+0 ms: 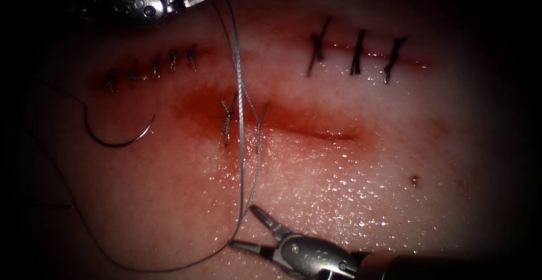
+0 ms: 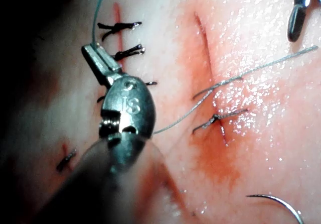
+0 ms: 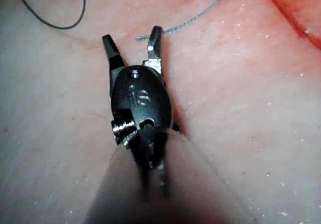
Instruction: Wound Closure
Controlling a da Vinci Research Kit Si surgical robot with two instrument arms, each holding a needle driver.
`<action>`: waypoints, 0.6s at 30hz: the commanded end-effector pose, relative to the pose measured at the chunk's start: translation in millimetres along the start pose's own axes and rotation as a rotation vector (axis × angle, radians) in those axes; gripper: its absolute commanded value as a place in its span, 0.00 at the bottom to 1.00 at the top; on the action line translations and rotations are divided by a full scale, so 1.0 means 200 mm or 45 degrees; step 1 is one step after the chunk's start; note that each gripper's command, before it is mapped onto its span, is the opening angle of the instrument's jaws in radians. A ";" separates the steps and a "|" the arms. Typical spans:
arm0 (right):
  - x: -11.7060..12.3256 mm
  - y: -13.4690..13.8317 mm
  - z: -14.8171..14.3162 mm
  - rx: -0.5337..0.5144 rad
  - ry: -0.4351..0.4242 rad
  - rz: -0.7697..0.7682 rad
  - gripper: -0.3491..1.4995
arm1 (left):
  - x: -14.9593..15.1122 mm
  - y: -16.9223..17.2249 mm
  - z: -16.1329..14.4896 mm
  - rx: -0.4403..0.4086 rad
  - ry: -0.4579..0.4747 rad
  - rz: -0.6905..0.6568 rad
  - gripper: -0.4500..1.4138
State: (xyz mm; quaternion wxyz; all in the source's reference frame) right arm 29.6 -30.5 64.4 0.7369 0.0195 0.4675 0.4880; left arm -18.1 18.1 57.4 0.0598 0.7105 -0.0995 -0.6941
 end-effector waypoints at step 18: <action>0.029 0.031 0.002 0.406 -0.011 0.012 0.00 | 0.029 0.065 -0.002 -0.293 0.227 -0.223 0.00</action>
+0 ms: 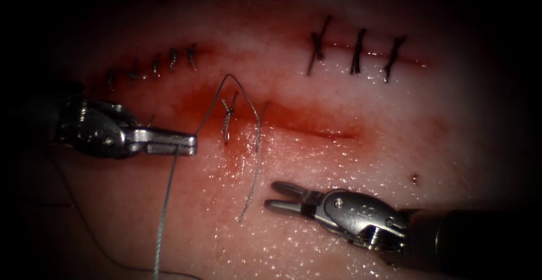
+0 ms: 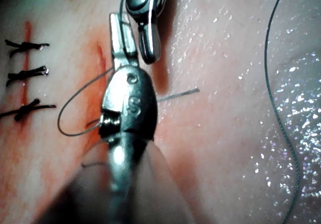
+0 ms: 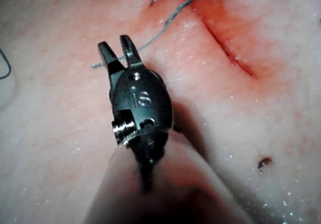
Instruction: Wound Closure
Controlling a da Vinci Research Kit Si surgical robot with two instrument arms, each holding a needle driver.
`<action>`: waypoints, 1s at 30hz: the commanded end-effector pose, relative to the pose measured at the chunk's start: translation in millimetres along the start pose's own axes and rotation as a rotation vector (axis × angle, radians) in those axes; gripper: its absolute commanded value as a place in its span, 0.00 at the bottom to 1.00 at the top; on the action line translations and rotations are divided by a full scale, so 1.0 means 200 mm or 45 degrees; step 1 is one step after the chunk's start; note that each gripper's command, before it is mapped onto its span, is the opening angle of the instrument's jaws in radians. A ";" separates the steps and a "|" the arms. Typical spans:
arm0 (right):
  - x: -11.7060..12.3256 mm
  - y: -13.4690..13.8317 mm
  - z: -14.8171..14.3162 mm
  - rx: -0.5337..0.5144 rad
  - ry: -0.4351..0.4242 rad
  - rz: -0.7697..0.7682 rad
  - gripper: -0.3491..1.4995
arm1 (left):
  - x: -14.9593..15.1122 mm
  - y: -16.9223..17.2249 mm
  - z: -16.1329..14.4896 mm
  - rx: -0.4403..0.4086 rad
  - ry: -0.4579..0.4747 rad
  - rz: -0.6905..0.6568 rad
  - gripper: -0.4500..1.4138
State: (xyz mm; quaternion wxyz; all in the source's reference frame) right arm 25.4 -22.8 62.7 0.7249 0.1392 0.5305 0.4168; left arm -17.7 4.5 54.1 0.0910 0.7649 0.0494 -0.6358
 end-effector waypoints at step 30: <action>0.022 0.031 0.076 0.548 0.353 -0.082 0.00 | -0.039 0.037 0.009 0.290 -0.187 -0.438 0.00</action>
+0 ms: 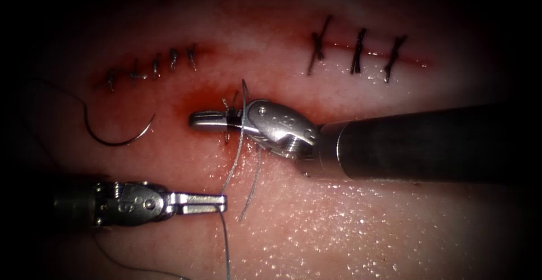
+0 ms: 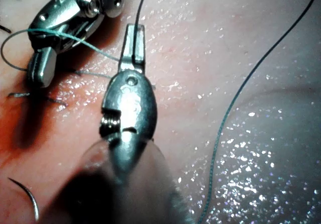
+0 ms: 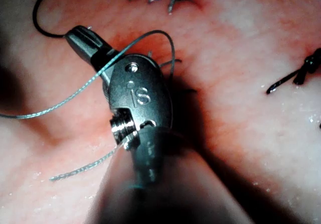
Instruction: Wound Closure
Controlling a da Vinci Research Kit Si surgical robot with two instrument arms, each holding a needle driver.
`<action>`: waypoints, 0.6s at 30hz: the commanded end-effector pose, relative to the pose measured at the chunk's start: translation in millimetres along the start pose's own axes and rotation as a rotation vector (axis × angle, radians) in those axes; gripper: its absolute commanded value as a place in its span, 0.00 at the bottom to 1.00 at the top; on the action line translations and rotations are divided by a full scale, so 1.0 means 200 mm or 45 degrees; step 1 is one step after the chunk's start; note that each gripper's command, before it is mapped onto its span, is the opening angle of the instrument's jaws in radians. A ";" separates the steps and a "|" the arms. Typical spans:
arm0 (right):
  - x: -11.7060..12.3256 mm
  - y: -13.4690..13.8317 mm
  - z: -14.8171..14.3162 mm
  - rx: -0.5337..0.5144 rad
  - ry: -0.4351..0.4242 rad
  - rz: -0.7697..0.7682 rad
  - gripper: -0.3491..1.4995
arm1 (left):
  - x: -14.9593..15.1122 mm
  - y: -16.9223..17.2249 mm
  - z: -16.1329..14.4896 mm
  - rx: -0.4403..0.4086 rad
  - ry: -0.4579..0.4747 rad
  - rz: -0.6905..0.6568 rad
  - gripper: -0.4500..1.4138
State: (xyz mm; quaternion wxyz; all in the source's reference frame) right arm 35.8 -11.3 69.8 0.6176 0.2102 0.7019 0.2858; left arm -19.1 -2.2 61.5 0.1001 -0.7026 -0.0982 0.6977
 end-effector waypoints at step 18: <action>0.001 -0.009 -0.002 0.561 0.082 0.277 0.00 | -0.030 -0.015 -0.017 0.087 0.002 -0.012 0.00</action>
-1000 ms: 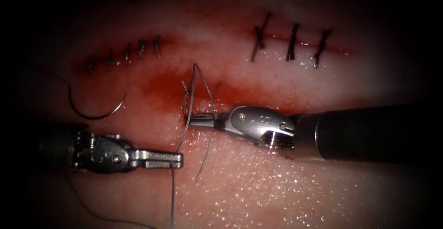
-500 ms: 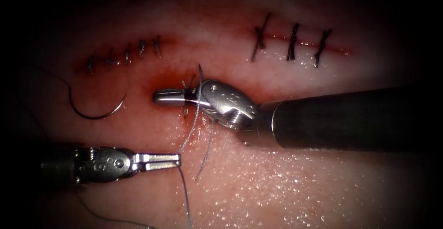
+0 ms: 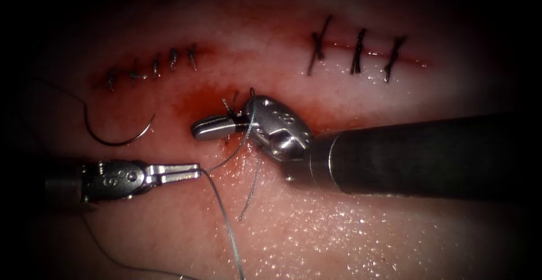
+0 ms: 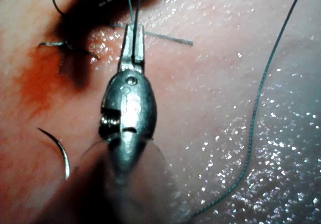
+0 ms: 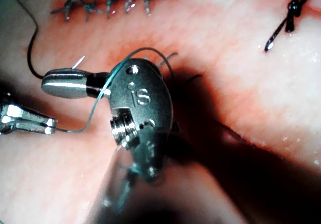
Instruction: Wound Closure
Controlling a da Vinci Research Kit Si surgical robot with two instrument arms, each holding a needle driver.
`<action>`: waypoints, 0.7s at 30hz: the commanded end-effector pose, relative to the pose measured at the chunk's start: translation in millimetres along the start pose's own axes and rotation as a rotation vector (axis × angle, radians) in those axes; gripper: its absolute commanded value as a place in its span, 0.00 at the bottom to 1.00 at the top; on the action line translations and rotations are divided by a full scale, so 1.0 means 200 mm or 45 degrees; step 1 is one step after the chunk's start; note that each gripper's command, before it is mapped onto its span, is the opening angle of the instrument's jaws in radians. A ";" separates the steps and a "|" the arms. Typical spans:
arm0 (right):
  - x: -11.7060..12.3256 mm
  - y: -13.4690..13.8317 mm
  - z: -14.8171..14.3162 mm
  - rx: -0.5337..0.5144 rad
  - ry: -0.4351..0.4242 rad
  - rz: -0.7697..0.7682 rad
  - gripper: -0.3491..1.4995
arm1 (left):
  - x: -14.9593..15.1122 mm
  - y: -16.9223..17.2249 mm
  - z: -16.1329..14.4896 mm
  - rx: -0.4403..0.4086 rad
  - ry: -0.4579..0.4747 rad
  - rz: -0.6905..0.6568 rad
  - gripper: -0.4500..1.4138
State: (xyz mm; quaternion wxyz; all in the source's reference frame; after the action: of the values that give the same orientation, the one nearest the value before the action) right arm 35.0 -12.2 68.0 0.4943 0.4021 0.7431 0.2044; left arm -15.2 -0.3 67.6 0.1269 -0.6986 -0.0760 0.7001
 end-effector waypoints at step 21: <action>-0.010 -0.007 0.012 0.376 -0.906 -0.207 0.46 | -0.006 -0.017 0.016 0.031 0.044 -0.009 0.00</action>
State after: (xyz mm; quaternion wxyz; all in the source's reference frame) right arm 36.2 -14.4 66.8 0.6770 0.4510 0.5725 -0.1024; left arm -17.7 3.8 69.1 0.1392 -0.7091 -0.0658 0.6881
